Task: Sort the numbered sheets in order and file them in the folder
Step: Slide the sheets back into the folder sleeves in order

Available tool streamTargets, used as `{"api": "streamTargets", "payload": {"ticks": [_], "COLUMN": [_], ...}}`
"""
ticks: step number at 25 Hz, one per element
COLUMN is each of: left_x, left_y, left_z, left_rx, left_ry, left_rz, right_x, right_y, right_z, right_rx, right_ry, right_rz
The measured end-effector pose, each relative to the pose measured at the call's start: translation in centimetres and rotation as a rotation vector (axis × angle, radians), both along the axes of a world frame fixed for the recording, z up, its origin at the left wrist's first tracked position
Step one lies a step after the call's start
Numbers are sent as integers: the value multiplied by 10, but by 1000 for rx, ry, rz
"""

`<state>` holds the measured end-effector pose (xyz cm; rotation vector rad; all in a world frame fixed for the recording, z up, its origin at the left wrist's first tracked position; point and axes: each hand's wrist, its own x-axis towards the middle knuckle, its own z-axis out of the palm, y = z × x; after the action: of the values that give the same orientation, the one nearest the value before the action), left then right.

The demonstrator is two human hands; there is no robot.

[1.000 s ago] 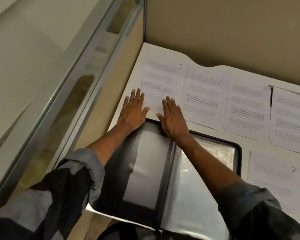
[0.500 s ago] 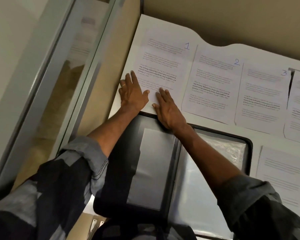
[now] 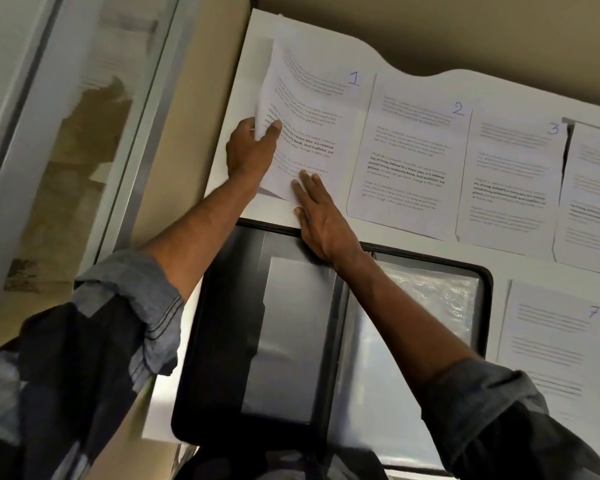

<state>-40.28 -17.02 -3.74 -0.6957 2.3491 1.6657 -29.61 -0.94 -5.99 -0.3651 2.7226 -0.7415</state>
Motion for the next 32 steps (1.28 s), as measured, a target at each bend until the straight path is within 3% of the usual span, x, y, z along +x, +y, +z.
{"api": "streamTargets", "payload": {"ticks": [6, 10, 12, 18, 24, 32], "left_x": [15, 41, 52, 87, 133, 180], "left_y": [-9, -13, -15, -11, 8, 77], "left_z": [16, 24, 29, 47, 52, 43], "left_rx": [-11, 145, 263, 517, 580, 531], "left_ry": [246, 290, 293, 220, 113, 16], "left_rz": [-69, -55, -14, 40, -55, -207], "right_x": [-7, -20, -31, -43, 5, 80], "right_y": [5, 16, 28, 71, 118, 209], "right_z": [4, 32, 47, 90, 115, 110], "right_rx": [-153, -584, -685, -785, -887, -832], "right_ry": [-60, -100, -52, -104, -227, -290], "right_rz": [-80, -556, -736, -634, -675, -724]}}
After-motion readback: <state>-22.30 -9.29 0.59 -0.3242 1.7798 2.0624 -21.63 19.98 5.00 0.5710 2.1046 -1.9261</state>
